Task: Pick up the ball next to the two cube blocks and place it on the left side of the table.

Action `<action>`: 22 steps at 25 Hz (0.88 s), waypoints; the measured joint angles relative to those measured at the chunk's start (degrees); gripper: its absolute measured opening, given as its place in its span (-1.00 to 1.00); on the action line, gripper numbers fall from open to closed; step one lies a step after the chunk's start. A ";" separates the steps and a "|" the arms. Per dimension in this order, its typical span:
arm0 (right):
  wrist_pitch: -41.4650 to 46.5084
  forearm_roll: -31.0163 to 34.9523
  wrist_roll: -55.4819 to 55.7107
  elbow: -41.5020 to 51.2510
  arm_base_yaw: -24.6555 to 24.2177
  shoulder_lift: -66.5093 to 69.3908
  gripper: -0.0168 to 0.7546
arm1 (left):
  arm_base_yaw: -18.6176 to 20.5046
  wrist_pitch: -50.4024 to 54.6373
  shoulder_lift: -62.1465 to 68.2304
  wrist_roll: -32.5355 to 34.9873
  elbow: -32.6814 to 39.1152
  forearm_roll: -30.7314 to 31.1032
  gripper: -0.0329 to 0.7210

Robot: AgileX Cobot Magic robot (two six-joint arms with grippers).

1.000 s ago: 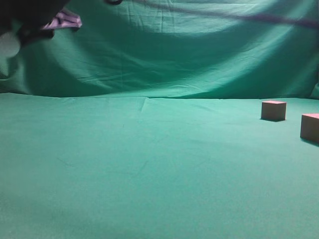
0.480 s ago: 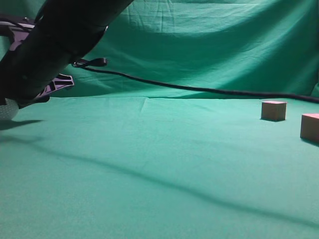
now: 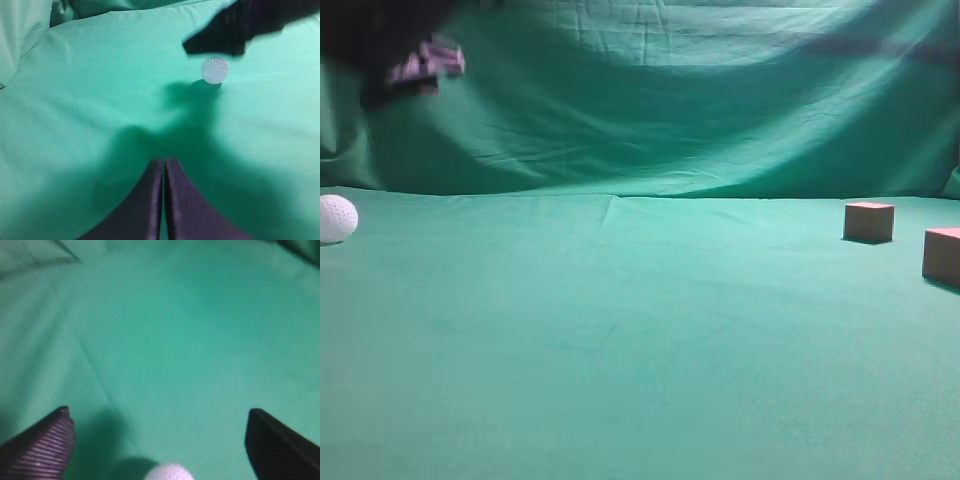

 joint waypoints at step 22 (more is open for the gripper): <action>57.61 -41.62 43.57 6.06 -9.98 -47.14 -0.96 | 0.00 0.00 0.00 0.00 0.00 0.00 -0.91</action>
